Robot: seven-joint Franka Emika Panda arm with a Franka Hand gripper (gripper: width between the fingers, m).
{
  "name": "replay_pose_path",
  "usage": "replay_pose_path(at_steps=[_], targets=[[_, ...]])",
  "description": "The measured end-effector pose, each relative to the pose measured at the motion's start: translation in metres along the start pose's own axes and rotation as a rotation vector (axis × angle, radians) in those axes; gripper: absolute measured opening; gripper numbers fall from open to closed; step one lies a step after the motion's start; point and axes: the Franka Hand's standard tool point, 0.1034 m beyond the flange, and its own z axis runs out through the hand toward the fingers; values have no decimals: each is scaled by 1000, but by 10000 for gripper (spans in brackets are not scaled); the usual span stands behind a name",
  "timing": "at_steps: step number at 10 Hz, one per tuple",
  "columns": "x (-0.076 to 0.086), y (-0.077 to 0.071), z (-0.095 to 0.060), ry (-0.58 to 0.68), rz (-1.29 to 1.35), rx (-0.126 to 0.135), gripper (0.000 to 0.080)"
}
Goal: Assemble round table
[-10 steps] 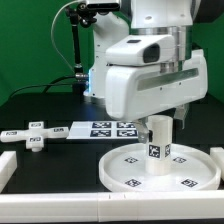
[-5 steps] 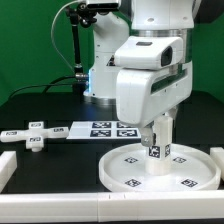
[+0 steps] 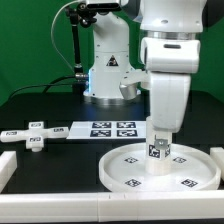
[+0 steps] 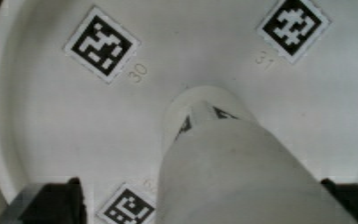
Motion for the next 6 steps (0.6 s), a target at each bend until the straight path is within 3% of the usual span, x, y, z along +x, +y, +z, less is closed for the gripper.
replay_pose_path(at_steps=[5,6], targets=[[-5,0,1,-28,-221,-1,648],[-5,0,1,-28,-217,-1,521]])
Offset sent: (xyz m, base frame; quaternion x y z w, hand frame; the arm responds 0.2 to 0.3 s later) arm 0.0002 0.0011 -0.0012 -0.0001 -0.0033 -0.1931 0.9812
